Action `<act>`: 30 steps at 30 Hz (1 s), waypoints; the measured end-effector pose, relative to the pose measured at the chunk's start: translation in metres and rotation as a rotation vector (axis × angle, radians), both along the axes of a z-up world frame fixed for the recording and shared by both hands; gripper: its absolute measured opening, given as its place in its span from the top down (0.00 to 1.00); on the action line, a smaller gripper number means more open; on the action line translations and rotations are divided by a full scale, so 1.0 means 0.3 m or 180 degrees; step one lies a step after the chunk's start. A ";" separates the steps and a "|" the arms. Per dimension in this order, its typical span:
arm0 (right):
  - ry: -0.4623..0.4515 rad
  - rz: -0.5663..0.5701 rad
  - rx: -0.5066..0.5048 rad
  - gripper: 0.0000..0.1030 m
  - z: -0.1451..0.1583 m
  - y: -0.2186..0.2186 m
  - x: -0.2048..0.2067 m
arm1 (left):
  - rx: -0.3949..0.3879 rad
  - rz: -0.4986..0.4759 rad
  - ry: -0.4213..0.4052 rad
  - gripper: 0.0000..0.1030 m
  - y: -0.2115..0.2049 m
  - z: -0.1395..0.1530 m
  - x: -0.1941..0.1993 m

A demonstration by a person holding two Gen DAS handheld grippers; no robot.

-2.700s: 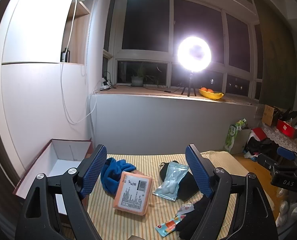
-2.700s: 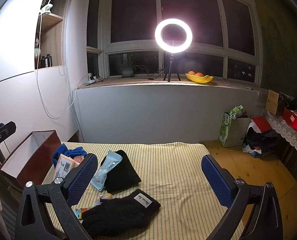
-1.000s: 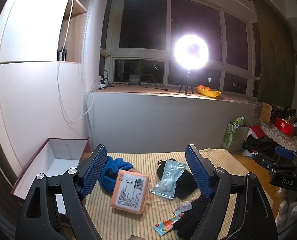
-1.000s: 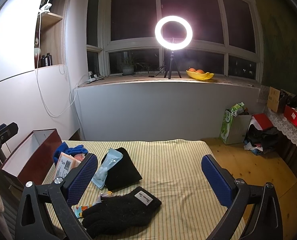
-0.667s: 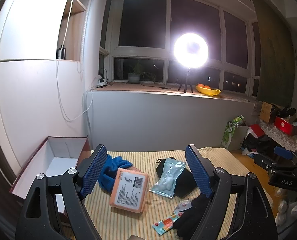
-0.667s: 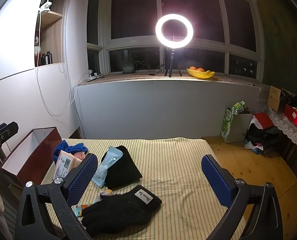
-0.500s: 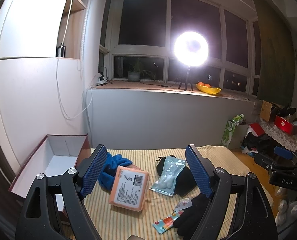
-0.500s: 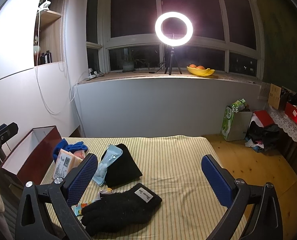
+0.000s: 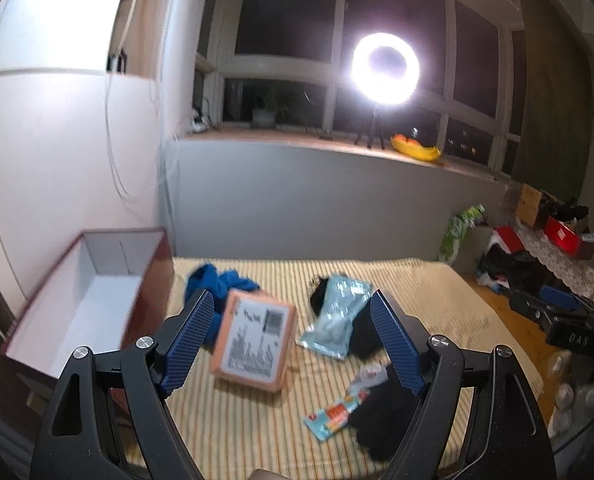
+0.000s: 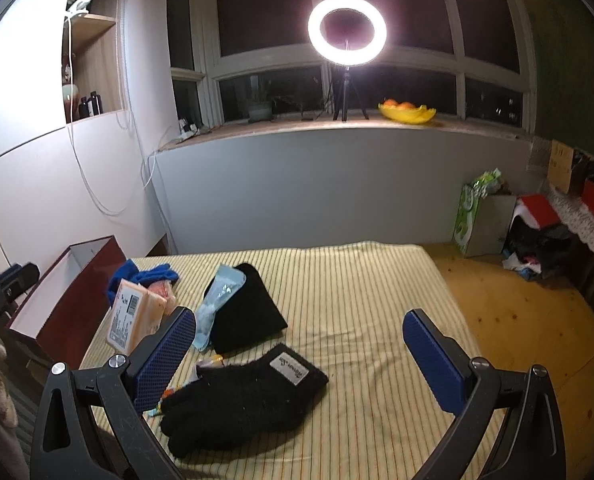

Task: Organize soft objects
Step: 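Lower the right tool onto the black fuzzy glove and close it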

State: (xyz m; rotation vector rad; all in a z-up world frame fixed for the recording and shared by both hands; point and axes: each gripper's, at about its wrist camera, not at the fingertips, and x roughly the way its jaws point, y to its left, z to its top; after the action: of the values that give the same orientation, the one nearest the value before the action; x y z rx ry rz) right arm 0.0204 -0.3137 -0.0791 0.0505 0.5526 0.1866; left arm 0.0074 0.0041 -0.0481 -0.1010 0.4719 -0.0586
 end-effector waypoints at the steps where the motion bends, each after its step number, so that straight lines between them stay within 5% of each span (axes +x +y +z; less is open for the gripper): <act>1: 0.0057 0.0020 0.0027 0.01 -0.012 -0.007 0.009 | -0.0020 -0.0030 0.0044 0.21 0.000 -0.016 0.001; 17: 0.1253 0.0332 0.0704 0.01 -0.302 -0.103 0.179 | -0.0464 -0.0860 0.1155 0.22 -0.169 -0.326 0.002; 30: 0.1732 0.0510 0.1005 0.01 -0.432 -0.089 0.264 | -0.0461 -0.0975 0.1426 0.26 -0.255 -0.437 0.045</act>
State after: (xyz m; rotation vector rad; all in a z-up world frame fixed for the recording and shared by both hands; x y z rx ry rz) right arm 0.0995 -0.3403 -0.2088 0.3728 1.0671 0.4214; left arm 0.0210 -0.0724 -0.1792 -0.1848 0.9289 -0.3765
